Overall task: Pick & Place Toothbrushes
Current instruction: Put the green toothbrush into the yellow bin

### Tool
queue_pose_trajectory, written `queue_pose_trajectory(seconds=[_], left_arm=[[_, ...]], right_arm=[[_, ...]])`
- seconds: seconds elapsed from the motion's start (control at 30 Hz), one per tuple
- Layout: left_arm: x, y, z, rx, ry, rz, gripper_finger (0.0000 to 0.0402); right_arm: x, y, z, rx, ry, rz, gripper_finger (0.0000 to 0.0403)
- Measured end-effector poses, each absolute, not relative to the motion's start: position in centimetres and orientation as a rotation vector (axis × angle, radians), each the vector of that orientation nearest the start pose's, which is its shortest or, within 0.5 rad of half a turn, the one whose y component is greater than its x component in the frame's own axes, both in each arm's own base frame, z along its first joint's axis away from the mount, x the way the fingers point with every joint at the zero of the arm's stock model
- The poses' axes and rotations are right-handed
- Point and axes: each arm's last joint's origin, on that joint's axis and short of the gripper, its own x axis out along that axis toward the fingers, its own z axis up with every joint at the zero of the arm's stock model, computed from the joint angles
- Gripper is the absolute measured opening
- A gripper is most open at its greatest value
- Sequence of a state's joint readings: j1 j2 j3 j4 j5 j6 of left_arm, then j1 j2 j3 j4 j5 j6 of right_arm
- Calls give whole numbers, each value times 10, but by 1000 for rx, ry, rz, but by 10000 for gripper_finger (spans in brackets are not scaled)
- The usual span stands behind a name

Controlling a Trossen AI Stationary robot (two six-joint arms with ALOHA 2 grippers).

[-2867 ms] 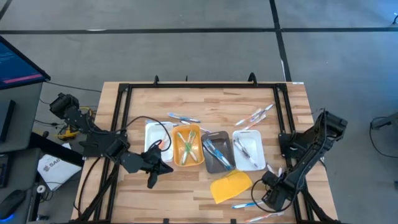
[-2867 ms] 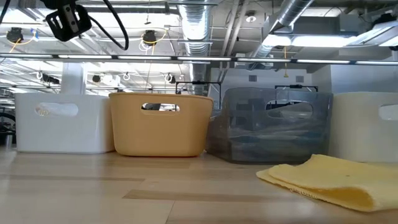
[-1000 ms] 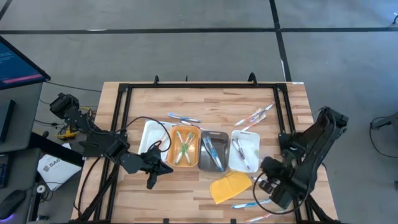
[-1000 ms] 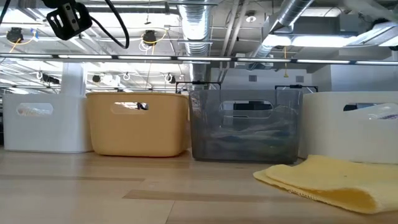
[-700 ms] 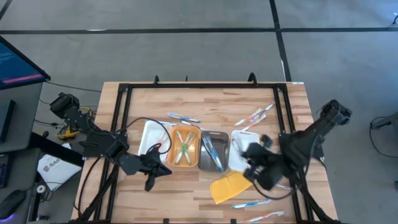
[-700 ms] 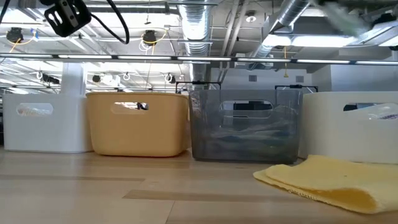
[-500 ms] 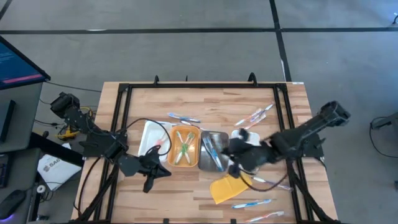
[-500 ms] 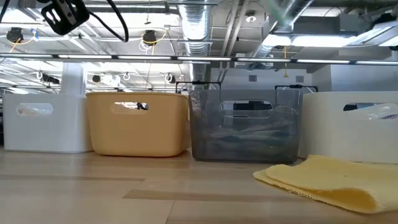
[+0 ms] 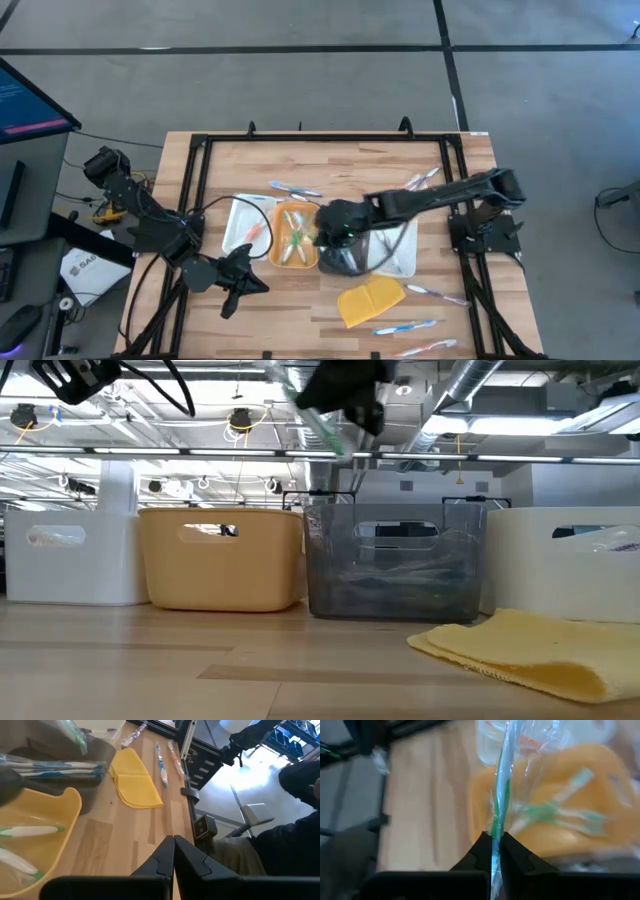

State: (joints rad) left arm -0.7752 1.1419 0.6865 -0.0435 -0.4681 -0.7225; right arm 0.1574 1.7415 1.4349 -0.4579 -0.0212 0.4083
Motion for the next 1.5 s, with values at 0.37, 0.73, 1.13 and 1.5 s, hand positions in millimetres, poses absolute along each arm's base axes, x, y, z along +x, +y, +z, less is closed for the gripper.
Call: queue_pose_trajectory(seconds=[0.37,0.73,1.13,1.5], left_arm=[[175,-162,245,-430,499,-152,1],[156,-178,241,-469,565,-211,1],[148,-182,239,-431,562,-200,1],[148,-182,239,-430,550,-175,1]], right_arm=[[455,26,268,440,1004,-46,7],[477,-4,227,688,1213,0,7],[479,-16,221,719,1229,-31,27],[481,-14,222,708,1205,14,94]])
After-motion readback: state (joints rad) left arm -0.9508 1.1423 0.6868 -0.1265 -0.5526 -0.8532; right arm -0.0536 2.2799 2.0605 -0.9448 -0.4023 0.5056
